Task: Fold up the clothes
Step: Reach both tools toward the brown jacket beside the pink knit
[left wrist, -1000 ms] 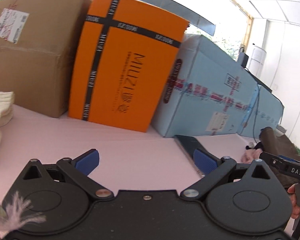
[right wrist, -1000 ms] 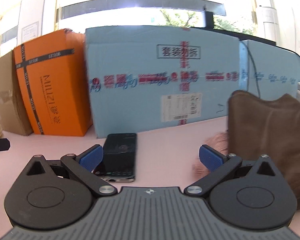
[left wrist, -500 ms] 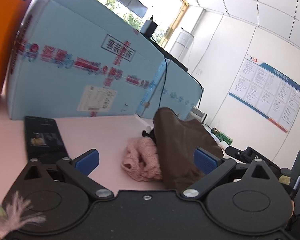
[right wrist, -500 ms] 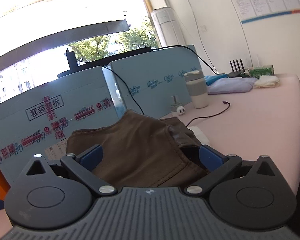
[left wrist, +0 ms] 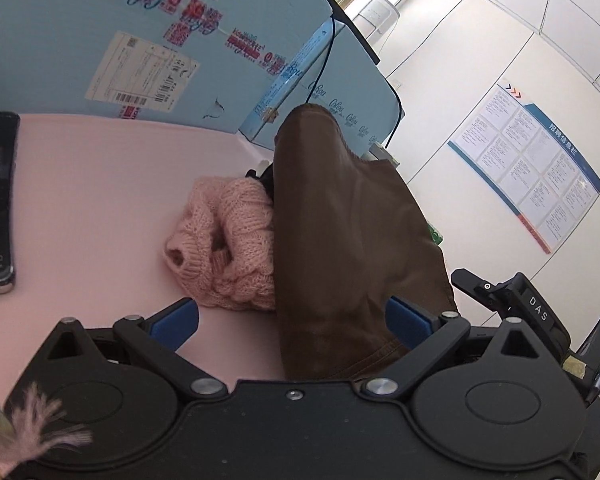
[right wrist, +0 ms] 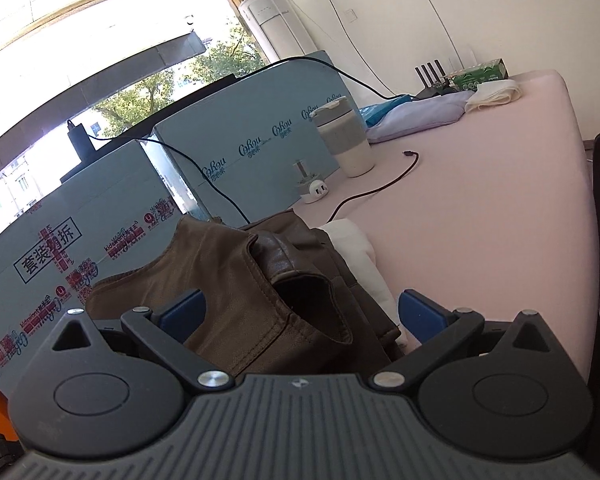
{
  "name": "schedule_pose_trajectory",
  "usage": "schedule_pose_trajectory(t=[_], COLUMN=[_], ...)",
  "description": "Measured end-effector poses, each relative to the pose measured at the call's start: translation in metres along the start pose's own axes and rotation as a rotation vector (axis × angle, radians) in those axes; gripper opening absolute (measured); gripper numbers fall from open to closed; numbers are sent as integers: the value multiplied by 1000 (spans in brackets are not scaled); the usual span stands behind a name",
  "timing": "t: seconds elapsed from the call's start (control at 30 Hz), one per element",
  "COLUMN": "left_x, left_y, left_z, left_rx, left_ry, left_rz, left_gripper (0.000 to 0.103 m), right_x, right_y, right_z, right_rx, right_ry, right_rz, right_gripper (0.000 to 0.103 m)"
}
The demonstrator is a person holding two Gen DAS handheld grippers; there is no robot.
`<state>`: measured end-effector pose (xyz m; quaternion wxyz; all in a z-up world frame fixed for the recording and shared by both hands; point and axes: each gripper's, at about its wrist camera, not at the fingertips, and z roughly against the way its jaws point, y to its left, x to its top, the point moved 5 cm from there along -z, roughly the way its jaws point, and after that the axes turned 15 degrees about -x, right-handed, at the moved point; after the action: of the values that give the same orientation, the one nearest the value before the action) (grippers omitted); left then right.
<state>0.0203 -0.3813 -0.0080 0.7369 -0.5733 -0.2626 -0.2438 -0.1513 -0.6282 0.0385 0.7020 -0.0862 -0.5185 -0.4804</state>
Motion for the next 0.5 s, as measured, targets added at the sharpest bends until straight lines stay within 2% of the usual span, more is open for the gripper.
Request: schedule_pose_trajectory(t=[0.13, 0.27, 0.33, 0.5], left_x=[-4, -6, -7, -7], left_y=[-3, 2, 2, -7], left_z=[-6, -11, -13, -16], left_rx=[-42, -108, -153, -252], left_ry=[24, 56, 69, 82], left_rz=[16, 82, 106, 159], left_gripper=[96, 89, 88, 83], right_x=[2, 6, 7, 1], right_y=[-4, -18, -27, -40], right_z=[-8, -20, -27, -49], right_rx=[8, 34, 64, 196], right_ry=[-1, 33, 68, 219], right_rz=[-5, -86, -148, -291], right_gripper=[103, 103, 103, 103])
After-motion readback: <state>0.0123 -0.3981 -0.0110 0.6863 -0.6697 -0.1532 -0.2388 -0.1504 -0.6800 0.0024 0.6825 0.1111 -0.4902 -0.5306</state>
